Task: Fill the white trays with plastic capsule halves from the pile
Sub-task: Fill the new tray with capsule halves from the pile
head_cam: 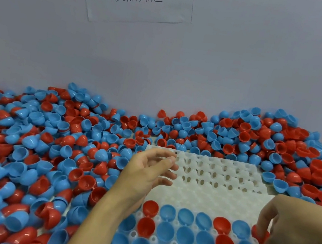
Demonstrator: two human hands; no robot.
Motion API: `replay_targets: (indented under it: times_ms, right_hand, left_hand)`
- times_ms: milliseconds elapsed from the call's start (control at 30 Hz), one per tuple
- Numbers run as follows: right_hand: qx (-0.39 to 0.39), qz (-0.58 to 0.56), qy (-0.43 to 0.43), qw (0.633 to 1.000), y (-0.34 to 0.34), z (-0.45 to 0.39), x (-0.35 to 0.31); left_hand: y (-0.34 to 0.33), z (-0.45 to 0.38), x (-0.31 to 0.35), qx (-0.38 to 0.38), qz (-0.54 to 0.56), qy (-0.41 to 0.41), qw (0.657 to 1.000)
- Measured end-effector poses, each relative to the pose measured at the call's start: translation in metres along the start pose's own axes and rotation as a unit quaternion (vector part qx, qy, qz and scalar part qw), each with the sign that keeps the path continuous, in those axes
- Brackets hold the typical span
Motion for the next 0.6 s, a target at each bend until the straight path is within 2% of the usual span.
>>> replay_targets:
  times_ms: [167,267,367,500,600]
  right_hand:
    - [0.023,-0.014,0.020,0.999,0.005,0.002,0.000]
    - [0.151,-0.025,0.111,0.982,0.023,0.004,-0.015]
    - [0.256,-0.077,0.225,0.937,0.033,0.014,-0.049]
    - [0.282,-0.116,0.302,0.903,0.024,0.021,-0.088]
    - [0.280,-0.123,0.324,0.895,0.017,0.021,-0.102]
  left_hand:
    - [0.017,-0.001,0.001,0.068,-0.012,-0.020,0.997]
    - [0.039,0.002,0.006,0.153,-0.039,-0.047,0.986]
    - [0.063,0.012,0.018,0.247,-0.071,-0.081,0.963]
    - [0.086,0.033,0.045,0.355,-0.162,-0.128,0.912]
    - [0.090,0.035,0.060,0.380,-0.244,-0.107,0.886]
Point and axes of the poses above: each hand's wrist, its own z-axis away from the middle knuckle, its own y-axis out of the back of the hand, x = y × z, the point moved 8 cm from there along -z, towards the middle knuckle, and after that the axes turned 9 degrees about -x, right-handed, at the moved point
